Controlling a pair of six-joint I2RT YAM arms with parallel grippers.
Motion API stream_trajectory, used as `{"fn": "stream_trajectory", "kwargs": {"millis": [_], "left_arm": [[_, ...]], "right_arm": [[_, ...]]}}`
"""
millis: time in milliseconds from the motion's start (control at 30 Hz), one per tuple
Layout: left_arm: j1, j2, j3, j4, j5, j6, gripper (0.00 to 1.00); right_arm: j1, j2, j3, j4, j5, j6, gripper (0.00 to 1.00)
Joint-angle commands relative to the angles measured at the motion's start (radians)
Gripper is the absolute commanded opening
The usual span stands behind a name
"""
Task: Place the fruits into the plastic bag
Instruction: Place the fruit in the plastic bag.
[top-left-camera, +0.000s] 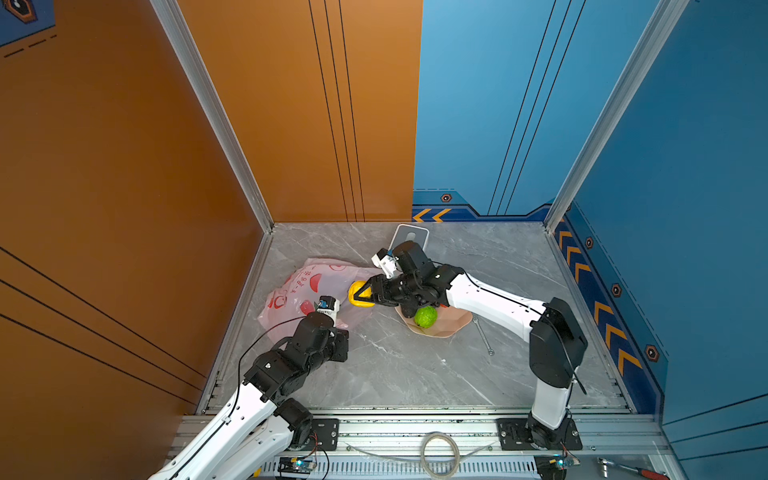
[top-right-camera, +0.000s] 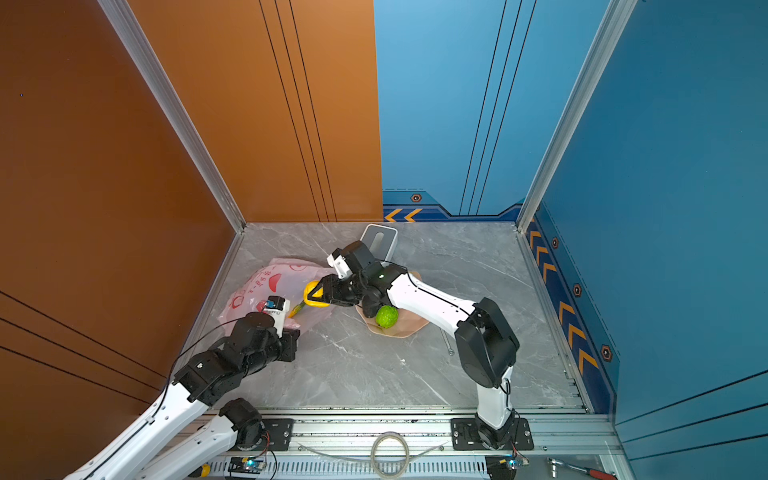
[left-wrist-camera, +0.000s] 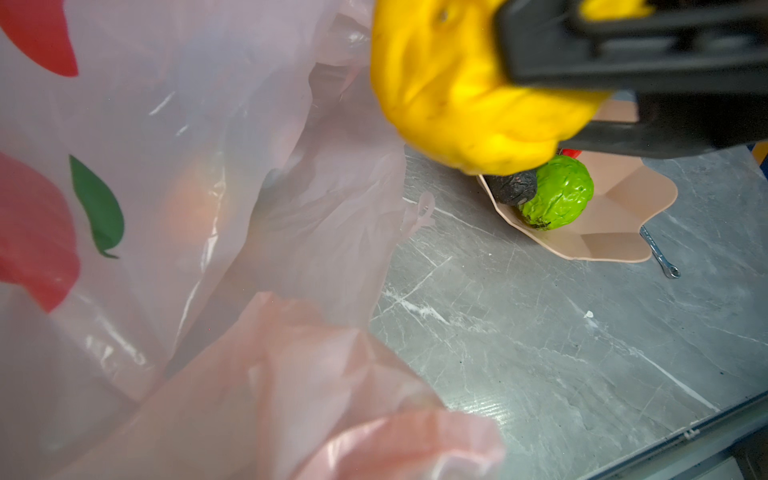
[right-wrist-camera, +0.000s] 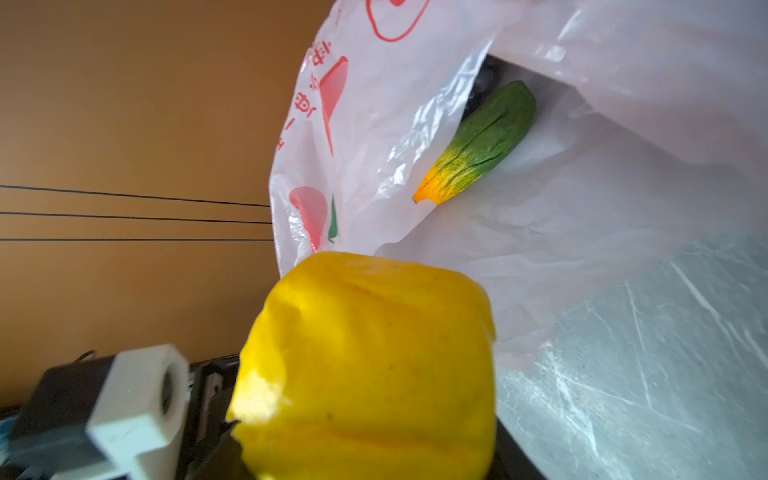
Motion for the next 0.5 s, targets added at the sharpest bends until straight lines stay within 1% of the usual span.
{"fn": "stream_trajectory", "kwargs": {"millis": [0, 267, 467], "left_arm": [[-0.009, -0.009, 0.023, -0.015, -0.018, -0.006, 0.00], [-0.009, -0.006, 0.022, -0.013, -0.010, -0.007, 0.00], [-0.018, -0.007, 0.022, -0.011, -0.010, -0.008, 0.00]], "right_arm": [[0.011, 0.060, 0.076, -0.110, 0.052, -0.077, 0.41], [0.023, 0.236, 0.215, -0.159, 0.090, -0.097, 0.41], [0.029, 0.350, 0.342, -0.182, 0.125, -0.087, 0.42]]}}
